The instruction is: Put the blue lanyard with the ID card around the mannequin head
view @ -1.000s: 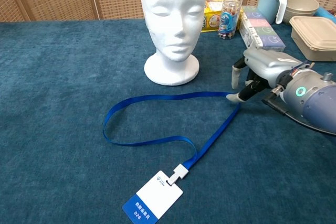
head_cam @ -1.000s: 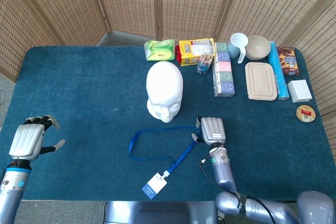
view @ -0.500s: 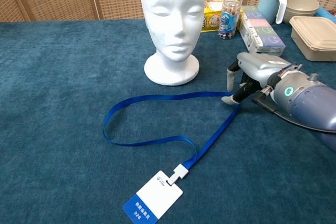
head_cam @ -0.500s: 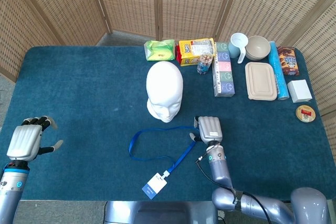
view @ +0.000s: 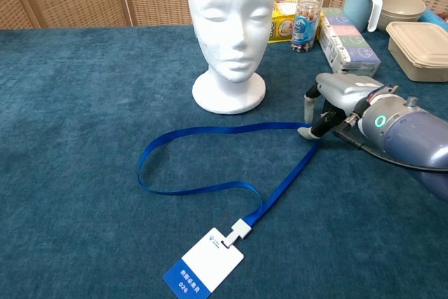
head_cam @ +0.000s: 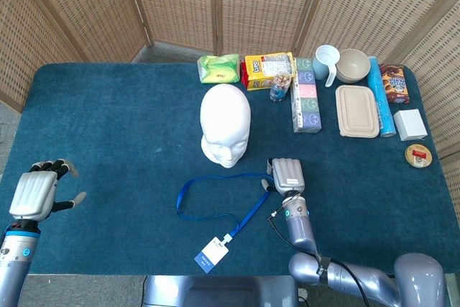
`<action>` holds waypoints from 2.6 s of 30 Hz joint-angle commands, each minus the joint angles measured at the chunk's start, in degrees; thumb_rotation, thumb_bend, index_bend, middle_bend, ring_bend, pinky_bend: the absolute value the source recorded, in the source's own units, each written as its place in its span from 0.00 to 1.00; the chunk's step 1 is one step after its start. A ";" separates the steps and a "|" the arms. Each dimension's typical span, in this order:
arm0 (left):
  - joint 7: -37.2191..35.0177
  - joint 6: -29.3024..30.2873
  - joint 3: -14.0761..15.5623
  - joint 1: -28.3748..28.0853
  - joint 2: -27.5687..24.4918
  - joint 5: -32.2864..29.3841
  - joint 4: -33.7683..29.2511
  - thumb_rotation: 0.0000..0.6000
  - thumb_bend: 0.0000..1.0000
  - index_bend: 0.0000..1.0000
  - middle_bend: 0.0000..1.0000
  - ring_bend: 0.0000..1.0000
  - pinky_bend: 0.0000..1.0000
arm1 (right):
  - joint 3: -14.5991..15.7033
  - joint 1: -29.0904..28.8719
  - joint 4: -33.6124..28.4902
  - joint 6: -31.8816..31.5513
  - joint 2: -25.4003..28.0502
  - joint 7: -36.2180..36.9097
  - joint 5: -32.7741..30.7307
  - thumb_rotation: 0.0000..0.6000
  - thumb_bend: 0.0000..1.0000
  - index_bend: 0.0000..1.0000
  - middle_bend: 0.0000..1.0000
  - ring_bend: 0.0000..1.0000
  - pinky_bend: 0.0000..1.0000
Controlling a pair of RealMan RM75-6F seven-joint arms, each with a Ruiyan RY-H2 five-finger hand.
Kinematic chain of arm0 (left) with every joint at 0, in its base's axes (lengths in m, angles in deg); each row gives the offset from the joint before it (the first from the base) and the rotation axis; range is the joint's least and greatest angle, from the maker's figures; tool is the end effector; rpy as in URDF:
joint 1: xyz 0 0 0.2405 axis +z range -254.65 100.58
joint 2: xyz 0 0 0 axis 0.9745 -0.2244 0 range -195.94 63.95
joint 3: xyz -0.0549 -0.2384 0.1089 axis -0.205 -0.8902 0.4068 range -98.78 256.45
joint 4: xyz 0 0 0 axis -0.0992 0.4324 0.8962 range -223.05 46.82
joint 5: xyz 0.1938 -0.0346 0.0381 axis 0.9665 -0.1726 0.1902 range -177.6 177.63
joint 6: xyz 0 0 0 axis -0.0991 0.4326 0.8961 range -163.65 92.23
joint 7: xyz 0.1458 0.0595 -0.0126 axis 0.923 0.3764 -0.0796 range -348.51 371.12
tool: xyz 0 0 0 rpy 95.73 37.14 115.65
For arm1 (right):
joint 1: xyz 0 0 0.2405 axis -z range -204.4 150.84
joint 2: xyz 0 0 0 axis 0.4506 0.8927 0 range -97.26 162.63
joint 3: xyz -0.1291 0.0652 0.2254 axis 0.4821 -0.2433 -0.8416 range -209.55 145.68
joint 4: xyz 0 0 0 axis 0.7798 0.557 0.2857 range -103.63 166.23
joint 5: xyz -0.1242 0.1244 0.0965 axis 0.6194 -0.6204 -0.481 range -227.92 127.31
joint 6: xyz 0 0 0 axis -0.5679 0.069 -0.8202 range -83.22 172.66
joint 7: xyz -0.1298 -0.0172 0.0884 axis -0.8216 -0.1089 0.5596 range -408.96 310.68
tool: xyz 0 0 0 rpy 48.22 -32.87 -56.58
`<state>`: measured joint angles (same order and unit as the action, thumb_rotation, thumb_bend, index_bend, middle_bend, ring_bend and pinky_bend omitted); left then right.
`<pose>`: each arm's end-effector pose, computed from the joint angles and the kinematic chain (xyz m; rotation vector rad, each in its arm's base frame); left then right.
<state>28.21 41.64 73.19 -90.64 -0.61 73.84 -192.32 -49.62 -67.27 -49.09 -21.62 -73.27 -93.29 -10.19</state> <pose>-0.2725 0.2416 0.1428 -1.4382 -0.9418 -0.8216 -0.1603 -0.3502 -0.0695 1.5659 -1.1179 0.6816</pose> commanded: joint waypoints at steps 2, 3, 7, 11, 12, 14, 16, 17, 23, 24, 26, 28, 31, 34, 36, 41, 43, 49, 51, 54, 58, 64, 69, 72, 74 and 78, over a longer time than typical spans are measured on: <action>-0.04 -0.12 0.04 -0.08 0.10 -0.05 0.14 0.84 0.20 0.46 0.36 0.34 0.27 | 0.12 -0.26 0.43 0.20 -0.08 0.18 -0.38 0.80 0.40 0.50 1.00 1.00 1.00; -0.05 -0.12 0.04 -0.10 0.14 -0.05 0.17 0.84 0.21 0.46 0.36 0.34 0.27 | 0.16 -0.31 0.54 0.24 -0.10 0.23 -0.45 0.80 0.40 0.50 1.00 1.00 1.00; 0.00 -0.14 0.05 -0.17 0.25 -0.07 0.28 0.85 0.21 0.46 0.36 0.34 0.27 | 0.35 -0.50 0.91 0.28 -0.08 0.11 -0.90 0.80 0.42 0.51 1.00 1.00 1.00; 0.00 -0.28 0.11 -0.24 0.35 -0.17 0.35 0.85 0.21 0.46 0.36 0.34 0.27 | 0.62 -0.55 1.32 0.43 -0.08 0.34 -1.28 0.80 0.43 0.52 1.00 1.00 1.00; 0.01 -0.28 0.12 -0.25 0.36 -0.19 0.33 0.85 0.21 0.46 0.36 0.34 0.27 | 0.66 -0.58 1.37 0.46 -0.08 0.39 -1.32 0.79 0.44 0.52 1.00 1.00 1.00; 0.15 -0.26 0.15 -0.26 0.35 -0.19 0.36 0.84 0.21 0.46 0.36 0.34 0.27 | 0.80 -0.60 1.50 0.53 -0.07 0.53 -1.39 0.79 0.44 0.52 1.00 1.00 1.00; 0.12 -0.23 0.17 -0.25 0.36 -0.19 0.33 0.84 0.21 0.46 0.36 0.34 0.27 | 0.89 -0.61 1.58 0.50 -0.08 0.65 -1.41 0.80 0.45 0.52 1.00 1.00 1.00; 0.13 -0.22 0.20 -0.25 0.37 -0.18 0.33 0.84 0.21 0.46 0.36 0.34 0.27 | 0.99 -0.62 1.62 0.51 -0.08 0.74 -1.40 0.80 0.46 0.53 1.00 1.00 1.00; 0.20 -0.14 0.24 -0.21 0.28 -0.25 0.35 0.85 0.21 0.46 0.36 0.34 0.27 | 1.25 -0.66 1.63 0.27 -0.03 0.91 -1.24 0.80 0.47 0.54 1.00 1.00 1.00; 0.27 -0.17 0.26 -0.22 0.26 -0.29 0.38 0.85 0.21 0.46 0.36 0.34 0.27 | 1.23 -0.63 1.67 0.20 -0.03 1.02 -1.22 0.80 0.48 0.54 1.00 1.00 1.00; 0.38 -0.31 0.31 -0.25 0.22 -0.39 0.38 0.84 0.21 0.46 0.36 0.34 0.27 | 1.17 -0.54 1.69 0.10 -0.05 1.45 -1.10 0.80 0.48 0.55 1.00 1.00 1.00; 0.54 -0.64 0.35 -0.40 0.13 -0.55 0.32 0.84 0.21 0.46 0.36 0.34 0.27 | 1.42 -0.48 1.84 -0.16 0.00 1.38 -0.87 0.79 0.48 0.55 1.00 1.00 1.00; 1.06 -1.26 0.18 -0.98 0.04 -0.54 0.25 0.84 0.21 0.46 0.36 0.34 0.27 | 1.93 -0.28 1.84 -0.39 0.05 1.24 -0.74 0.79 0.48 0.55 1.00 1.00 1.00; 1.32 -1.18 0.02 -1.17 0.08 -0.52 -0.09 0.84 0.20 0.46 0.36 0.34 0.27 | 2.11 -0.23 1.76 -0.48 0.06 1.19 -0.66 0.79 0.48 0.55 1.00 1.00 1.00; 1.37 -1.06 0.03 -1.16 0.13 -0.47 -0.24 0.85 0.21 0.46 0.36 0.34 0.27 | 2.18 -0.25 1.76 -0.55 0.07 1.07 -0.63 0.80 0.48 0.55 1.00 1.00 1.00; 1.25 -0.90 0.19 -0.99 0.20 -0.65 -0.29 0.85 0.21 0.46 0.36 0.34 0.27 | 2.22 -0.42 1.69 -0.72 0.16 0.55 -0.61 0.80 0.48 0.55 1.00 1.00 1.00; 1.27 -0.90 0.26 -0.95 0.16 -0.74 -0.28 0.85 0.21 0.46 0.36 0.34 0.27 | 2.26 -0.47 1.71 -0.92 0.14 0.26 -0.65 0.80 0.48 0.56 1.00 1.00 1.00; 1.13 -0.79 0.26 -0.94 0.15 -0.71 0.00 0.84 0.21 0.46 0.36 0.34 0.27 | 2.68 -0.59 2.11 -1.33 -0.30 -0.69 -0.71 0.84 0.48 0.58 1.00 1.00 1.00; 1.11 -0.83 0.23 -0.98 0.21 -0.84 0.09 0.84 0.21 0.46 0.36 0.34 0.27 | 2.67 -0.59 2.18 -1.29 -0.42 -0.69 -0.79 0.86 0.48 0.58 1.00 1.00 1.00; 1.53 -0.96 0.18 -1.10 0.32 -1.18 0.09 0.85 0.21 0.46 0.36 0.34 0.28 | 2.76 -0.58 2.37 -1.38 -0.64 -0.63 -0.53 0.88 0.49 0.59 1.00 1.00 1.00; 2.68 -1.04 -0.13 -1.51 0.34 -1.58 -0.32 0.85 0.21 0.46 0.36 0.34 0.28 | 2.68 -0.57 2.28 -1.80 -0.84 -0.55 -0.09 0.90 0.49 0.60 1.00 1.00 1.00; 4.80 -1.40 -0.95 -2.56 0.68 -2.51 -0.80 0.84 0.21 0.46 0.39 0.40 0.39 | 2.56 -0.46 1.25 -2.09 -0.56 -0.32 0.50 0.90 0.50 0.60 1.00 1.00 1.00; 7.14 -3.50 -1.46 -4.38 0.98 -3.71 -0.96 0.85 0.21 0.46 0.47 0.48 0.49 | 2.56 -0.23 -0.06 -2.37 -0.13 0.02 1.00 0.91 0.51 0.61 1.00 1.00 1.00; 8.57 -5.13 -1.99 -5.89 1.57 -4.77 -1.06 0.84 0.21 0.47 0.56 0.56 0.58 | 2.66 -0.08 -0.96 -2.42 0.17 0.26 1.31 0.90 0.51 0.61 1.00 1.00 1.00; 10.62 -7.09 -2.62 -7.98 3.04 -5.72 -0.62 0.84 0.21 0.48 0.64 0.64 0.66 | 2.76 0.05 -1.86 -2.57 0.42 0.45 1.63 0.90 0.51 0.61 1.00 1.00 1.00; 14.82 -10.90 -3.63 -11.98 6.26 -8.59 0.20 0.85 0.21 0.48 0.86 0.85 0.79 | 3.15 0.24 -3.46 -2.85 0.86 0.62 2.42 0.91 0.51 0.61 1.00 1.00 1.00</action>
<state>40.90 33.13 70.31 -100.27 3.66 66.91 -192.72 -46.65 -67.12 -52.09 -24.35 -72.59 -92.78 -8.09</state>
